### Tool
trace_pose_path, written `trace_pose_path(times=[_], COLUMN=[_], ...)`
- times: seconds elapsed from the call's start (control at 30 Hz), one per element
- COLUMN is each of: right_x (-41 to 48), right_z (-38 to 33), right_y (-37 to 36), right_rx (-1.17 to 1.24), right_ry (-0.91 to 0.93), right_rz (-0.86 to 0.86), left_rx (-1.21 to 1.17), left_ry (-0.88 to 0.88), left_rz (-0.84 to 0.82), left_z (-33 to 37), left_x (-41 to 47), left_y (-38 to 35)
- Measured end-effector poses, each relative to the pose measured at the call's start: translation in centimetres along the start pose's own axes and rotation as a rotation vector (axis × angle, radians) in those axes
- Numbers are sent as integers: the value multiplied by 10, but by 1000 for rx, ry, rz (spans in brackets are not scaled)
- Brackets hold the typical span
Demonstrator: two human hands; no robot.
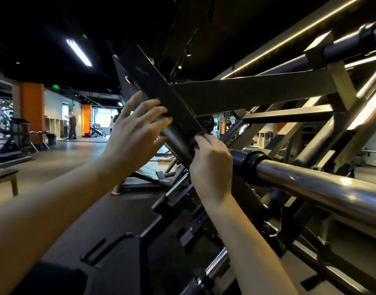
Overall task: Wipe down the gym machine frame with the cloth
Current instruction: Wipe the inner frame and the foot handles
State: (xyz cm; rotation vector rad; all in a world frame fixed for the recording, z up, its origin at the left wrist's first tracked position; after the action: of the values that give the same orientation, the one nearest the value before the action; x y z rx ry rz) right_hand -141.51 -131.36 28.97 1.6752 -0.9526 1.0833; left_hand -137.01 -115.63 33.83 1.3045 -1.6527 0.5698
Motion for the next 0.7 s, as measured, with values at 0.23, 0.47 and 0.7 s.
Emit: trace_pose_path(times=[0.23,0.47,0.7], right_x=[-33,17,-5], right_z=[41,-13,29], right_y=[8,4,16], right_rx=[-138,106,-1], right_ry=[-322,-377,-919], right_rz=[-150,-42,-213], left_rx=[-29,-136,-274], left_ry=[-66,-140,-146], left_rz=[83,-124,-537], left_z=[-8,-14,-26], left_x=[16,28,51], left_y=[-2,13,36])
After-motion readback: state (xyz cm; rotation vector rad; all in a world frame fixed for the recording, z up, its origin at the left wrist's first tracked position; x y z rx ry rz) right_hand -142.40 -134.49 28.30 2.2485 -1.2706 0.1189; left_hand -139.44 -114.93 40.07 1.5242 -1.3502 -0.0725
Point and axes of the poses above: each hand's wrist, its own x-axis towards the middle knuckle, its own y-axis out of the back of the hand, z = x × y, the point moved 6 cm from there along x, towards the middle knuckle
